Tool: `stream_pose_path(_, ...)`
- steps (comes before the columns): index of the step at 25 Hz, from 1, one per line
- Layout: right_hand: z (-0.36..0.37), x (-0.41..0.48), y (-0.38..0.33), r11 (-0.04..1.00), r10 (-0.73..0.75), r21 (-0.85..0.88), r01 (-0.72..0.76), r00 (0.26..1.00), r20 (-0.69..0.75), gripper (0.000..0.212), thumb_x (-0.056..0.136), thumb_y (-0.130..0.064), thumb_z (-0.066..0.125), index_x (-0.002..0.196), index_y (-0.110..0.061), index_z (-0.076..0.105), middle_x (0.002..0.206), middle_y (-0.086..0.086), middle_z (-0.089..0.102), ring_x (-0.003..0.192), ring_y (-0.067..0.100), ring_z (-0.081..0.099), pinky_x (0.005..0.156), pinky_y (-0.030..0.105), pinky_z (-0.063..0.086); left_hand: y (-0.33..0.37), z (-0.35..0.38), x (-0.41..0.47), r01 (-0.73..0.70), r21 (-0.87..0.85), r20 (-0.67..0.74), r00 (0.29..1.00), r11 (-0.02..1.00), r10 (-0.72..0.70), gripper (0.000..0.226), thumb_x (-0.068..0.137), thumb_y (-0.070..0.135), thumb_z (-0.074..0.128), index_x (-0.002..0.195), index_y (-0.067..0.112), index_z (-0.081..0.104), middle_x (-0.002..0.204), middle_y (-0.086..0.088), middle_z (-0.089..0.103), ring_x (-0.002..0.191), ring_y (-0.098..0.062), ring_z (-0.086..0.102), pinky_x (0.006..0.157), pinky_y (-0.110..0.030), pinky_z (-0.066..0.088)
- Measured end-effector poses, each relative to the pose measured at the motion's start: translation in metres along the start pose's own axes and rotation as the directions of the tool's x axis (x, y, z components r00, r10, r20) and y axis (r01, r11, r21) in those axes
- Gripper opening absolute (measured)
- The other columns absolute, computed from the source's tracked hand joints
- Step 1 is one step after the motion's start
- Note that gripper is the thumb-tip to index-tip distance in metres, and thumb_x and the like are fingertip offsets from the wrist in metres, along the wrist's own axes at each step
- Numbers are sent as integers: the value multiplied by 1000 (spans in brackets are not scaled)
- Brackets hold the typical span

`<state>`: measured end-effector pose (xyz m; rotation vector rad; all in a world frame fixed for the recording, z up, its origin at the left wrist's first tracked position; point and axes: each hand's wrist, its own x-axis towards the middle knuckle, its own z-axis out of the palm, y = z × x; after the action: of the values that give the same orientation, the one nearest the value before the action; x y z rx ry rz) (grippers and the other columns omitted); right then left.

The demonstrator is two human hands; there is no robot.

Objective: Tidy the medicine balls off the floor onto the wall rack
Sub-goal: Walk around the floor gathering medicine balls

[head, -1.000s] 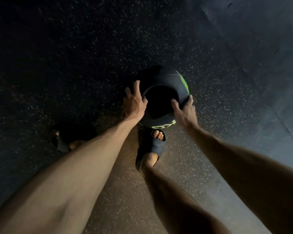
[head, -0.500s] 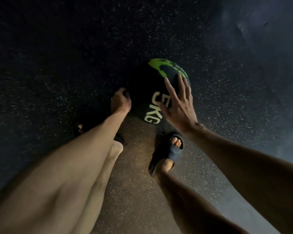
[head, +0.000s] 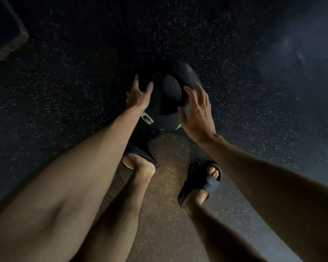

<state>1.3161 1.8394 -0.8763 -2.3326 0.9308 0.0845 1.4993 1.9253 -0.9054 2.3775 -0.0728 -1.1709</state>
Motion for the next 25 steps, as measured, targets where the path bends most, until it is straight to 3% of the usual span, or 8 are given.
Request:
stream_pose_path(2, 4, -3, 7, 997, 77, 21, -81, 986, 150, 81, 97, -33, 59, 160, -23, 9, 167, 16, -1, 154, 36, 3, 124, 52, 16, 5, -11, 5, 24, -78, 24, 999, 997, -22, 73, 96, 66, 40, 158, 35, 16, 159, -3, 34, 136, -31, 46, 105, -52, 47)
stream_pose_path(5, 5, 9, -2, 977, 135, 136, -162, 973, 187, 87, 100, -26, 57, 160, -21, -6, 165, 18, -17, 152, 38, -11, 125, 51, 10, 16, -19, 4, 1, 1, 30, 1000, 1000, -1, 67, 101, 59, 35, 158, 28, 19, 159, -3, 35, 137, -29, 45, 104, -45, 48)
stream_pose_path(9, 14, -3, -20, 998, 65, 12, -68, 980, 189, 80, 102, -26, 49, 160, -18, -7, 163, 26, -17, 150, 39, -18, 124, 53, -4, -5, -27, 1, -5, 34, 52, 999, 999, 3, 62, 106, 49, 29, 159, 23, 14, 163, -7, 26, 144, -29, 35, 112, -40, 34)
stream_pose_path(12, 14, 0, -31, 999, -2, -33, 9, 979, 206, 77, 102, -20, 46, 160, -16, -3, 162, 28, -17, 149, 38, -22, 123, 49, -10, -13, -26, 1, -59, 21, -29, 998, 998, 60, 62, 105, 46, 35, 158, 20, 18, 160, -12, 29, 143, -29, 36, 112, -40, 33)
stream_pose_path(15, 12, 28, -63, 997, -78, 25, 74, 977, 196, 77, 99, -9, 44, 160, -12, -3, 165, 20, -13, 152, 33, -17, 125, 46, -6, -16, -32, 0, -204, 43, -120, 971, 978, 208, 65, 101, 46, 46, 157, 23, 22, 158, -17, 28, 143, -34, 32, 113, -49, 36)
stream_pose_path(19, 19, 103, -143, 979, -183, 133, 153, 951, 250, 71, 99, -6, 40, 159, -3, 1, 168, 10, 1, 155, 22, -6, 119, 22, -19, -29, -55, -2, -415, 257, -216, 856, 873, 470, 75, 94, 42, 60, 153, 26, 16, 159, -31, 19, 146, -52, 21, 115, -63, 29)
stream_pose_path(22, 29, 147, -192, 974, -200, 149, 170, 957, 210, 71, 96, -1, 43, 159, -5, 11, 166, 14, 15, 154, 26, 8, 127, 39, 7, -28, -85, 12, -230, 25, -90, 969, 973, 231, 108, 86, 49, 70, 155, 38, -13, 163, -26, -9, 151, -47, 4, 121, -58, 17)
stream_pose_path(25, 40, 152, -188, 995, -100, 25, 97, 982, 159, 73, 96, -8, 52, 159, -11, 15, 164, 20, 14, 153, 34, 11, 124, 49, 18, -18, -129, 58, -63, -92, -82, 995, 994, 56, 100, 90, 57, 60, 157, 33, -11, 165, -23, 0, 150, -45, 11, 120, -54, 24)
